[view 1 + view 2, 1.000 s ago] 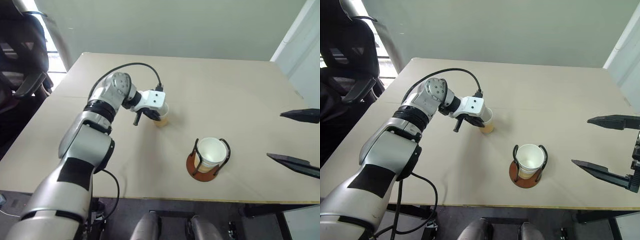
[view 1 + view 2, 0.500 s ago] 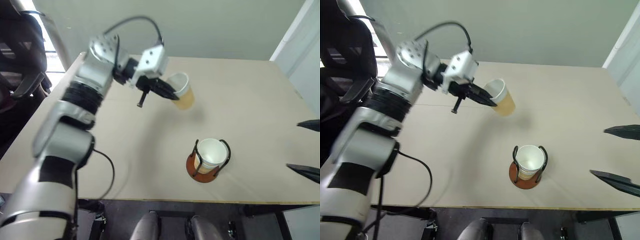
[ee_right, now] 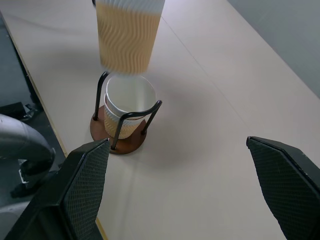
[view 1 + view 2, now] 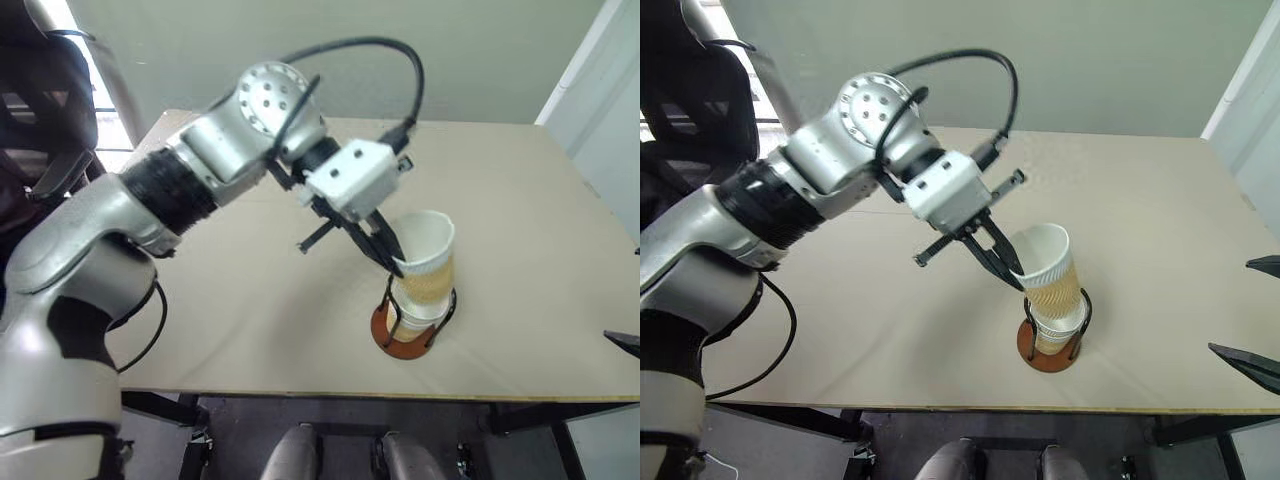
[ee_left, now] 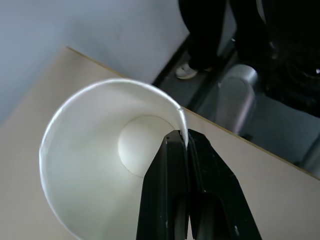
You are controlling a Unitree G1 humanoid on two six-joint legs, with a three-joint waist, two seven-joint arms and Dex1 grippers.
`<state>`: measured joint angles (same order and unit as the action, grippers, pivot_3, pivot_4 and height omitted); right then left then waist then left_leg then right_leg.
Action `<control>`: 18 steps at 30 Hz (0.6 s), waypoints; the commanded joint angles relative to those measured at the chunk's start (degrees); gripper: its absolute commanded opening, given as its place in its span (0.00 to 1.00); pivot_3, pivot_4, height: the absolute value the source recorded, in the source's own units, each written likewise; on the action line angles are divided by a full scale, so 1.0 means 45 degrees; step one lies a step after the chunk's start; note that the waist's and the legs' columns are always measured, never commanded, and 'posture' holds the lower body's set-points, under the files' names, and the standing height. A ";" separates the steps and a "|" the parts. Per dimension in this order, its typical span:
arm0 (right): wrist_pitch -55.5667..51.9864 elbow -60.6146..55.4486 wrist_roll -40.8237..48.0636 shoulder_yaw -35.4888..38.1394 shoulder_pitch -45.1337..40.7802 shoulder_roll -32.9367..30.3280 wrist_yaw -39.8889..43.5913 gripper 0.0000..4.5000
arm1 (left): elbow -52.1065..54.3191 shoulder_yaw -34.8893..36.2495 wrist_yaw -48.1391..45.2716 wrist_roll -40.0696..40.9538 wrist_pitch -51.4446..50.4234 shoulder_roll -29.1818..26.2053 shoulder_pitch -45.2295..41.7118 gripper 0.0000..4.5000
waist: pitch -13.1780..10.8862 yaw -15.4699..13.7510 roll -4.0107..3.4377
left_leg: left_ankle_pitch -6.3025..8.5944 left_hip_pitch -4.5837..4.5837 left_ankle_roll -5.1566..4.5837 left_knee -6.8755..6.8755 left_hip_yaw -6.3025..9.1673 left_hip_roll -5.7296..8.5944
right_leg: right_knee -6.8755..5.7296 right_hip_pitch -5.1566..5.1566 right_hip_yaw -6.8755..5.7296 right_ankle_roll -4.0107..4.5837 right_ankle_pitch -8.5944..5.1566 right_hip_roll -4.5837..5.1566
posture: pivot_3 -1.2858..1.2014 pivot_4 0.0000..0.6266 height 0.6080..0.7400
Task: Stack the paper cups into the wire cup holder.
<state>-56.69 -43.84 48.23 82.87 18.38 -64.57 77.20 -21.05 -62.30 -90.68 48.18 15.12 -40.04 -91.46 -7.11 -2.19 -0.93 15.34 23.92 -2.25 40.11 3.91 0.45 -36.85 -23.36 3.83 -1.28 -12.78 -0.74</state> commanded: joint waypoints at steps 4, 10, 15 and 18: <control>-0.0279 -0.0408 0.0415 0.0959 0.0184 0.0181 -0.0407 1.00 | -0.1483 -0.0665 -0.0405 -0.0482 0.1050 0.0779 -0.0599 0.00 | -0.0009 0.0080 0.0002 | -0.0003 0.0011 0.0005 0.0001 -0.0002 0.0001 | 0.0000 -0.0012 0.0001 -0.0005 0.0012 -0.0003 | 0.52 0.24 1.00; -0.0401 -0.0599 0.0743 0.1069 0.0334 0.0188 -0.0744 1.00 | -0.2173 -0.1022 -0.0405 -0.0535 0.1278 0.1352 -0.0671 0.00 | -0.0007 0.0082 -0.0001 | 0.0020 0.0029 0.0012 -0.0007 0.0000 0.0002 | 0.0003 -0.0019 0.0001 -0.0055 -0.0001 -0.0003 | 0.52 0.24 1.00; -0.0406 -0.0661 0.0823 0.1080 0.0435 0.0178 -0.0896 1.00 | -0.2633 -0.1232 -0.0405 -0.0853 0.1593 0.1606 -0.0595 0.00 | -0.0007 0.0075 -0.0002 | 0.0039 0.0027 0.0012 -0.0018 0.0004 -0.0001 | 0.0003 -0.0021 0.0000 -0.0141 0.0034 -0.0005 | 0.52 0.24 1.00; -0.0388 -0.0687 0.0881 0.1096 0.0497 0.0178 -0.0981 1.00 | -0.2335 -0.1276 -0.0405 -0.0587 0.1516 0.1484 -0.0544 0.00 | -0.0008 0.0075 -0.0002 | 0.0046 0.0029 0.0014 -0.0019 0.0004 -0.0001 | 0.0004 -0.0021 0.0000 -0.0140 0.0029 -0.0004 | 0.52 0.24 1.00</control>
<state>-58.65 -47.14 51.67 85.24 20.59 -63.69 73.47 -32.61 -68.50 -90.69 44.58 21.49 -32.78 -92.49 -7.15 -1.85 -0.94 15.55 24.04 -2.19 40.02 3.93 0.44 -36.83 -23.45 3.83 -1.91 -12.66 -0.76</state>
